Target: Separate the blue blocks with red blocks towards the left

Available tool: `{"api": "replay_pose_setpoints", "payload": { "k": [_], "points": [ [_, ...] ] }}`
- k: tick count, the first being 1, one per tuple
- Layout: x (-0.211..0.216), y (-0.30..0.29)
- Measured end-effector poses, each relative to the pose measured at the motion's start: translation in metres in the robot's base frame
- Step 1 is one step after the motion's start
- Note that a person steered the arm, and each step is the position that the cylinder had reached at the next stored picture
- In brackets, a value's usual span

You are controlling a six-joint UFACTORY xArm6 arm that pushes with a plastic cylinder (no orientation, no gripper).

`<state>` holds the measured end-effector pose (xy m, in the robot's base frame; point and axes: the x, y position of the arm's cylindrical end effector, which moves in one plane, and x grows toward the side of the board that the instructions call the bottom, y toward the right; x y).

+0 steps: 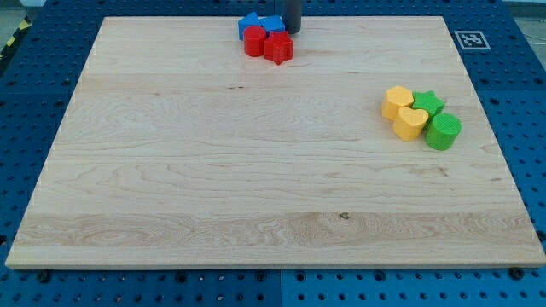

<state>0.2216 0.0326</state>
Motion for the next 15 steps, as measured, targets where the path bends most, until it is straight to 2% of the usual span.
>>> {"api": "replay_pose_setpoints", "payload": {
  "k": [1, 3, 5, 7, 8, 10, 11, 15],
  "points": [
    [0.015, 0.015],
    [0.029, -0.006],
    [0.017, -0.034],
    [0.01, 0.01],
    [-0.01, 0.011],
    [-0.019, -0.04],
    [-0.019, -0.045],
    [0.026, -0.074]
  ]
}}
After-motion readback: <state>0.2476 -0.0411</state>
